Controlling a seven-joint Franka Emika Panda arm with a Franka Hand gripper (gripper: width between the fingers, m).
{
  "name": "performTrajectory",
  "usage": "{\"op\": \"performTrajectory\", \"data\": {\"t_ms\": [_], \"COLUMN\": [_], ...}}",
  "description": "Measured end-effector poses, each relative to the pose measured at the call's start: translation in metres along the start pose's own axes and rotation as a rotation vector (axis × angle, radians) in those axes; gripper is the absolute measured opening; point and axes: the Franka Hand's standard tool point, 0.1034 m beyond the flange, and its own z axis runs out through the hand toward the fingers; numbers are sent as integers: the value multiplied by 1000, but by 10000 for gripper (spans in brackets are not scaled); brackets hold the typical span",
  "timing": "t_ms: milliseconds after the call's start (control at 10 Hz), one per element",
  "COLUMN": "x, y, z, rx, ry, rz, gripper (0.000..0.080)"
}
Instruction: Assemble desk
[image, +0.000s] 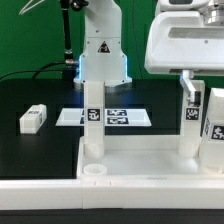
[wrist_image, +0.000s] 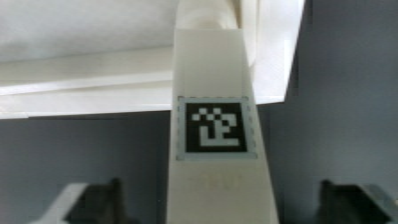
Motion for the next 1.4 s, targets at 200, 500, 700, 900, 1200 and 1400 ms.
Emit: {"op": "performTrajectory", "data": {"t_ms": [200, 500, 700, 900, 1200, 1400], "x": [0, 0, 4, 22, 30, 42], "y": [0, 0, 4, 18, 28, 31], "z": [0, 0, -6, -23, -23, -26], "rx": [0, 0, -3, -3, -31, -74], "ry": [0, 0, -20, -67, -173, -343], "rz": [-1, -2, -36, -46, -30, -9], "gripper": [619, 648, 649, 649, 649, 649]}}
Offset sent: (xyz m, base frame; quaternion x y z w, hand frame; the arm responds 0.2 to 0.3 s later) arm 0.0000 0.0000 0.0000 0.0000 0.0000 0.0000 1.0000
